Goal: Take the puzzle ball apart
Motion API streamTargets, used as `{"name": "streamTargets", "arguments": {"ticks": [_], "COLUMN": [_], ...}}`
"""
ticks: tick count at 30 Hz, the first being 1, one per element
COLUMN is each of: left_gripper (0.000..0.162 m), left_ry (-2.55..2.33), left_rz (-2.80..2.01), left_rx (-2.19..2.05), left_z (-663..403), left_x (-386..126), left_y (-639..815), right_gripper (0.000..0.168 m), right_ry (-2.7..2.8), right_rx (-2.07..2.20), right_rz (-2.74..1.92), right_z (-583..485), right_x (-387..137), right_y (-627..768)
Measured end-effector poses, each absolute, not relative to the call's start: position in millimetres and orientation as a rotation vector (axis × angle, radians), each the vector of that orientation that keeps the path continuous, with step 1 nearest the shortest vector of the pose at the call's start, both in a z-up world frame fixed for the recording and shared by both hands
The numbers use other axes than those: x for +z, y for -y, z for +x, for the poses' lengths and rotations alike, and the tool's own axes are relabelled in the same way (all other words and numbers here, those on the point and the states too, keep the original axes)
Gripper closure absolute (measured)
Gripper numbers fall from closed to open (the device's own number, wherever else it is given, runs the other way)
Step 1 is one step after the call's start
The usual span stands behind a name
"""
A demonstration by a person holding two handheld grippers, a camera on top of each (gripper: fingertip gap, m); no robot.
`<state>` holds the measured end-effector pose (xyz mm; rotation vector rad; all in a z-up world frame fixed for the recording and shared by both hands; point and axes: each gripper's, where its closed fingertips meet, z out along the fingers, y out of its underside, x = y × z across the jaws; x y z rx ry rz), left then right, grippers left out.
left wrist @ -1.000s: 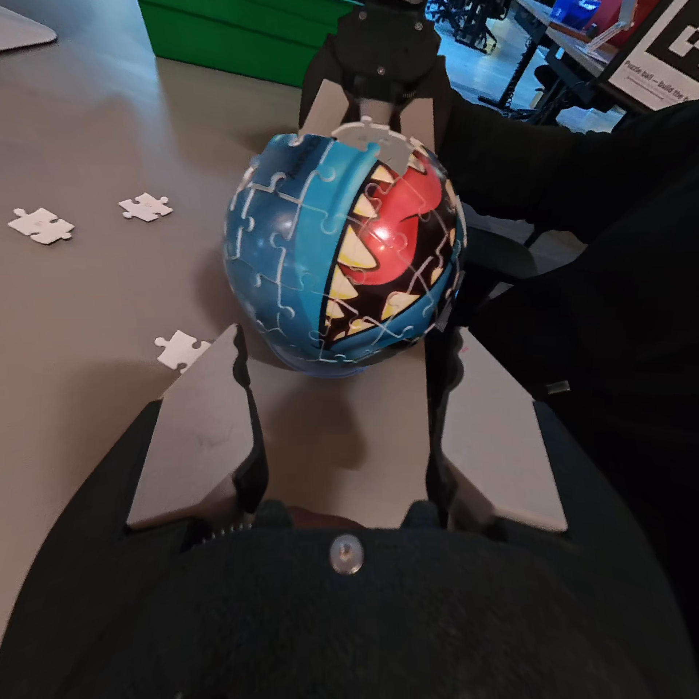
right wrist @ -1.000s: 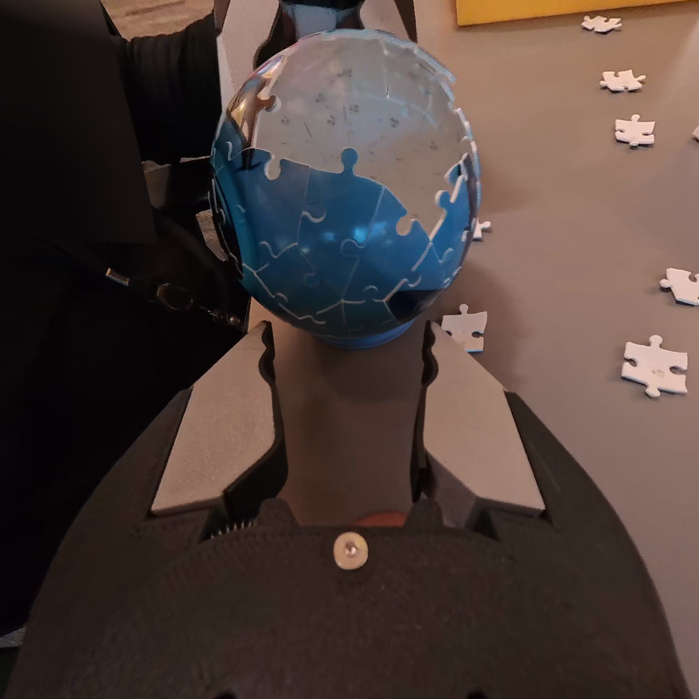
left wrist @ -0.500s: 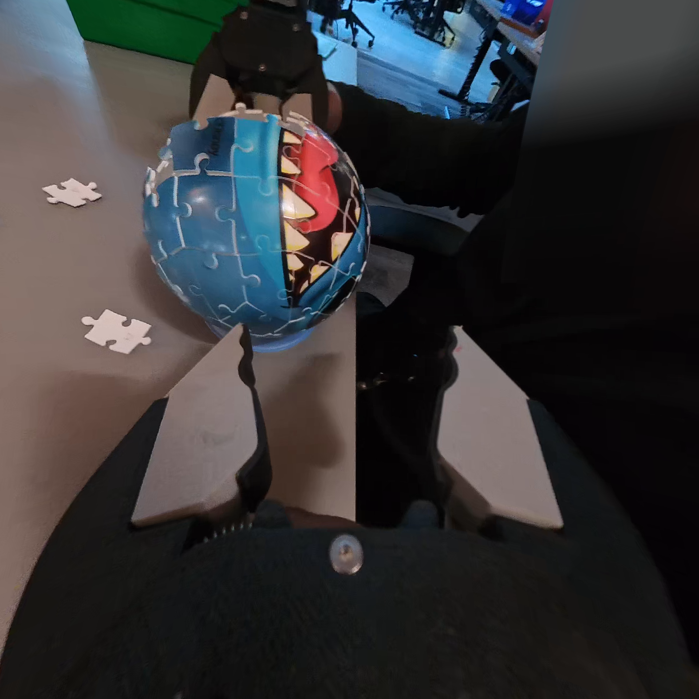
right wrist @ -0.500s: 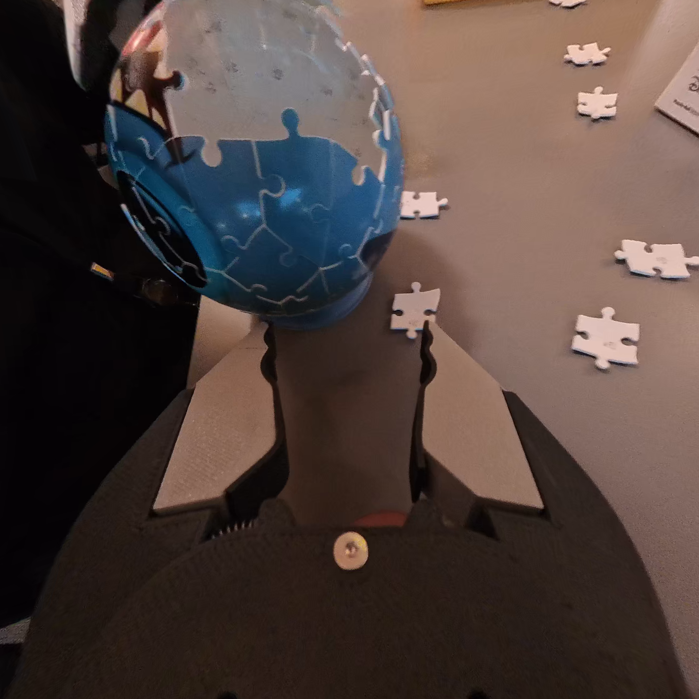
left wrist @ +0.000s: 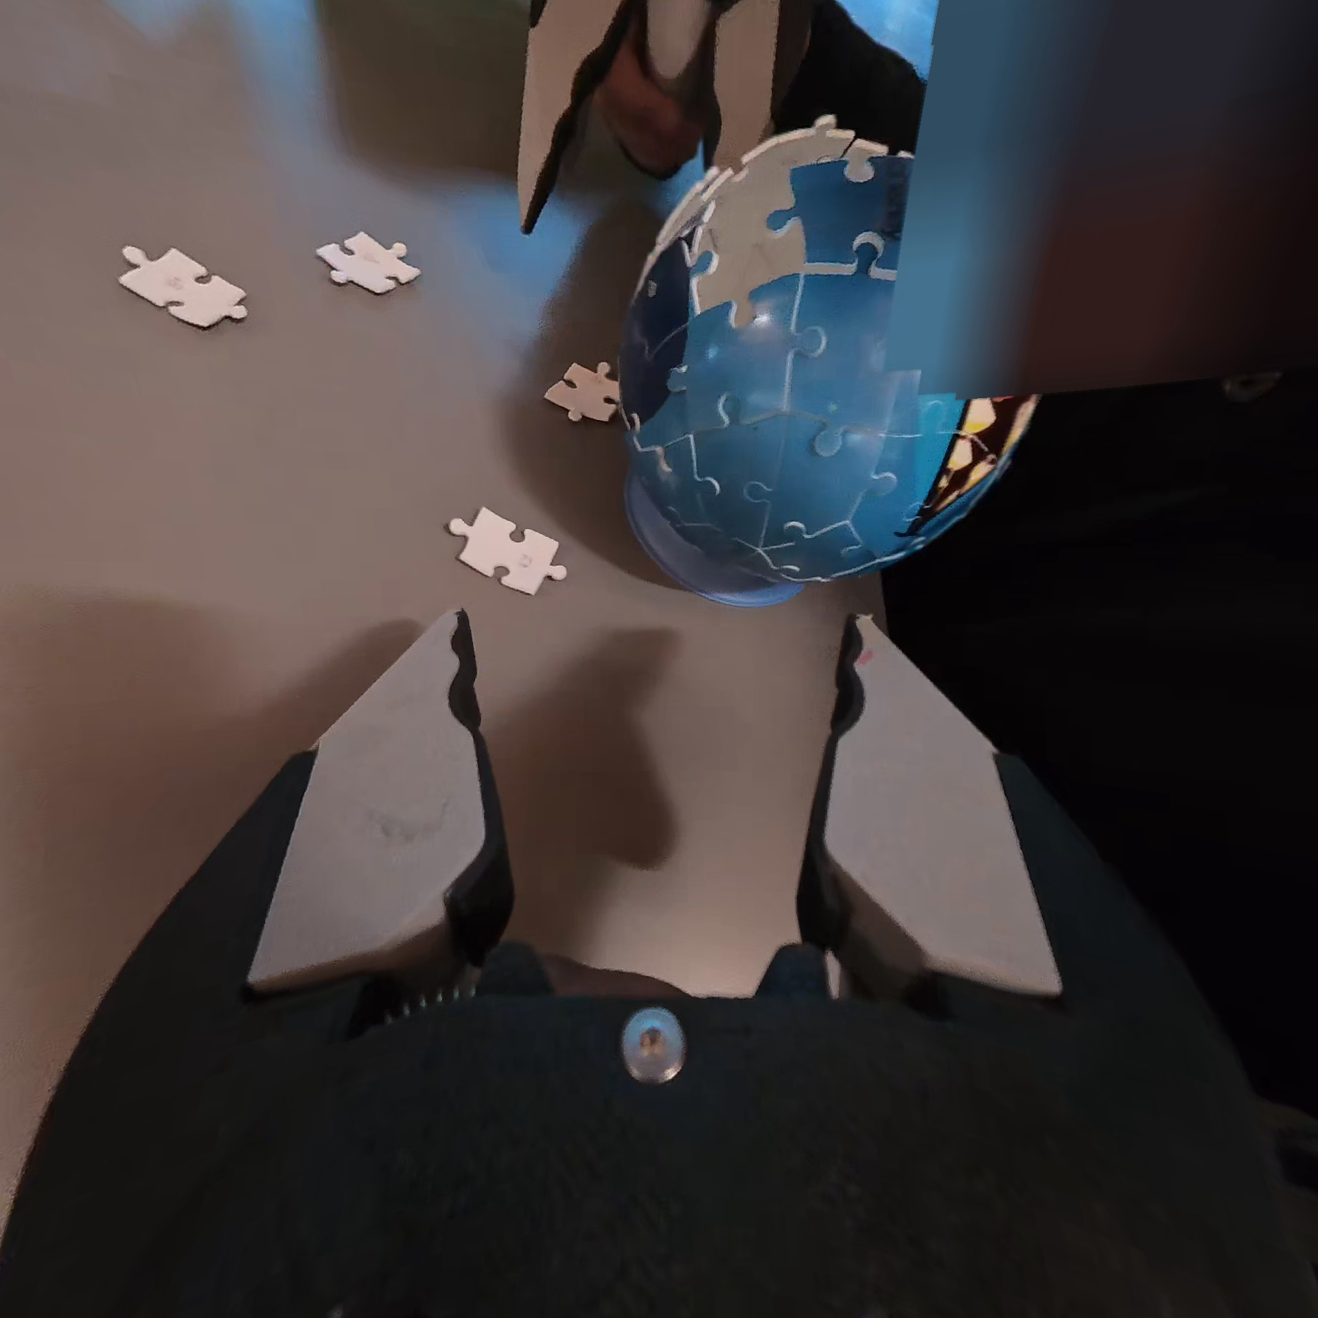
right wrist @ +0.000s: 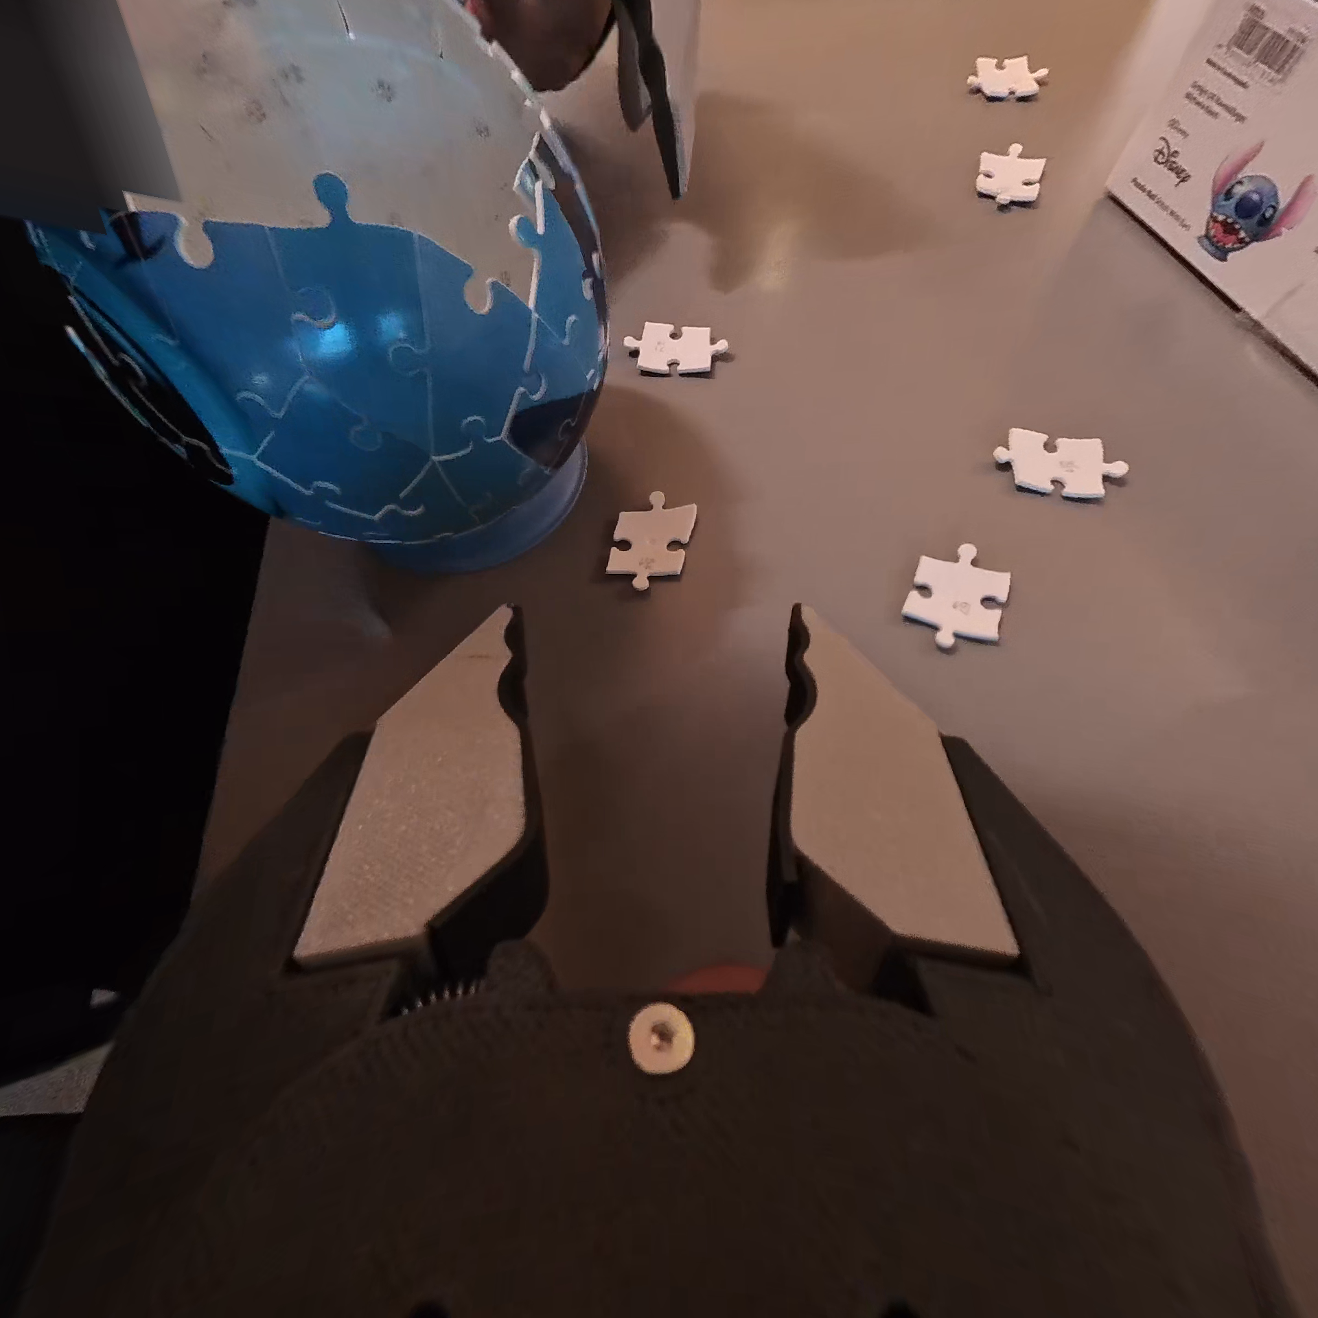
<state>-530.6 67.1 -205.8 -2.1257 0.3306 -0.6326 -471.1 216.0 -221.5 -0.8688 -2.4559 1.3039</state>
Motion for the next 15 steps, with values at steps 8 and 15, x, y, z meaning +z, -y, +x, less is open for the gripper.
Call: {"name": "streamTargets", "arguments": {"ticks": [8,15], "left_gripper": [0.063,0.063], "left_ry": [-0.454,-0.464], "left_rz": [-2.097,-2.08], "left_rx": [-0.702,-0.73], "left_z": [-519.3,-500.3], "left_x": [-203.5,-204.7], "left_y": [-71.0,-78.3], "right_gripper": [0.111,0.141], "right_ry": [2.566,2.538], "right_rx": [1.112,1.098], "right_rz": [-0.824,-0.875], "right_z": [-486.5,-496.9], "right_x": [-246.9,-251.8], "right_y": [-193.9,-186.7]}}
